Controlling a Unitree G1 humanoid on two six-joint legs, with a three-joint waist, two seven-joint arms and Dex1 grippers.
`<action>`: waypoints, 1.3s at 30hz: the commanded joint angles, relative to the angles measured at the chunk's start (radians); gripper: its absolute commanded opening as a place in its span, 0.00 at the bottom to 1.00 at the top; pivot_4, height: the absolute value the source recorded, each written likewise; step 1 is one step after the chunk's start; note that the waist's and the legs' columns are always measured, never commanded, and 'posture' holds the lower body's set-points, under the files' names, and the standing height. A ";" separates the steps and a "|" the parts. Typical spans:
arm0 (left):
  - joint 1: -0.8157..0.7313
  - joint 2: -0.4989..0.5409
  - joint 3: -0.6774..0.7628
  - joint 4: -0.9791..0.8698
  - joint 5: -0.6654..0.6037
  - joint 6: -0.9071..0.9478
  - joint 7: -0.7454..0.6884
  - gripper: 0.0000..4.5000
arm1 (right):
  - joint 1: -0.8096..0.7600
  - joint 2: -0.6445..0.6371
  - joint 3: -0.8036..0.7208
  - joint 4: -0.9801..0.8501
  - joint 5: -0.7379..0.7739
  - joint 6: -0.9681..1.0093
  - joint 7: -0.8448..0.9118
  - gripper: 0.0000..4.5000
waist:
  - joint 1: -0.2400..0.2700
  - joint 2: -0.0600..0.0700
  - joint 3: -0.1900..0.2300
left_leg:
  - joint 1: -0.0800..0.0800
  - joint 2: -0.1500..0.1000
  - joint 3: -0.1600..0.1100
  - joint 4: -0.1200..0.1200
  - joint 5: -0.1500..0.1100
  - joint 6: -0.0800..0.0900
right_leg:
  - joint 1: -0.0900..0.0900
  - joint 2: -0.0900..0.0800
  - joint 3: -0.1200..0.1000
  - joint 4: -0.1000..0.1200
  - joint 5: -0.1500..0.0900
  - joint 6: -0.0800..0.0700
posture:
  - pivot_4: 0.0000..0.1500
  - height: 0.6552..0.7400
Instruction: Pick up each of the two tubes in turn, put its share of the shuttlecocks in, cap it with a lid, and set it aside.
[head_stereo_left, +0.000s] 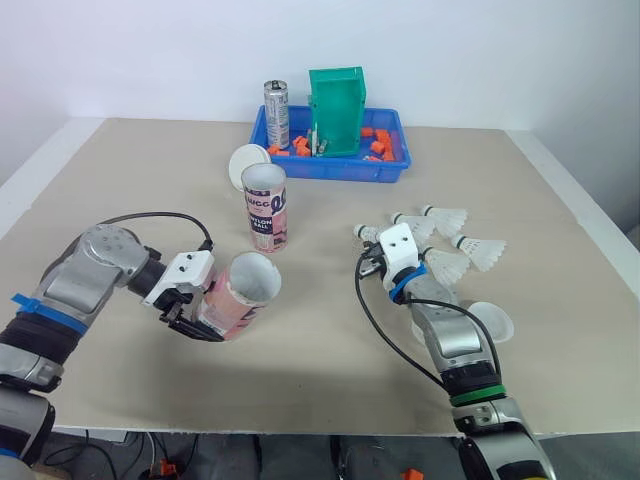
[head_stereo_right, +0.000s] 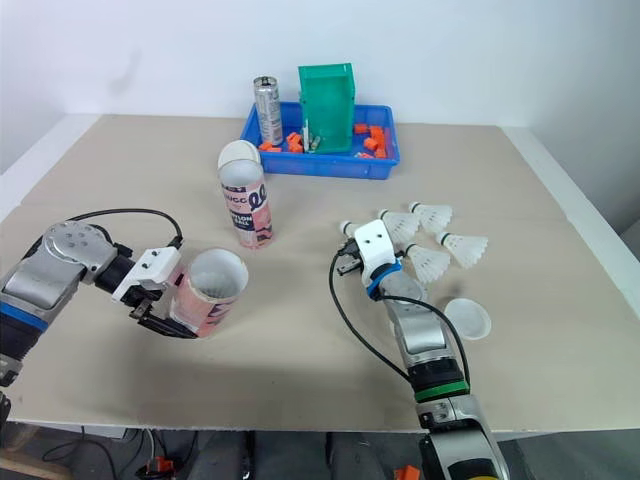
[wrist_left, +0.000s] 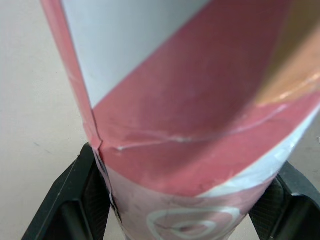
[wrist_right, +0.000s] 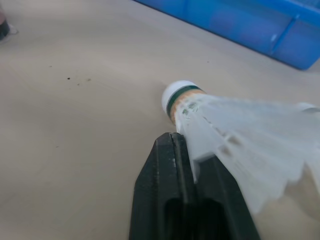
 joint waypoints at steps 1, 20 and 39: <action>0.024 0.000 0.009 -0.022 0.033 0.013 0.001 0.72 | 0.007 -0.027 0.028 -0.091 -0.026 -0.029 0.032 0.02 | 0.000 0.000 0.000 | 0.000 0.000 0.000 0.000 0.000 0.000 | 0.000 0.000 0.000 0.000 0.000 0.000 | 1.00 0.63; 0.005 -0.020 -0.006 -0.002 0.045 0.008 0.001 0.72 | -0.283 -0.409 0.175 -0.578 0.251 -0.131 0.853 0.02 | 0.005 0.004 0.002 | 0.001 0.000 0.000 0.000 0.000 0.000 | 0.000 -0.001 0.001 0.000 -0.001 0.000 | 1.00 0.63; 0.010 -0.017 0.005 -0.018 0.044 0.020 0.001 0.72 | -0.382 -0.361 0.282 -0.485 0.185 -0.130 0.987 0.70 | 0.006 0.004 0.002 | 0.000 0.000 0.001 0.000 0.000 0.000 | 0.000 -0.001 0.000 0.000 -0.001 0.000 | 1.00 0.63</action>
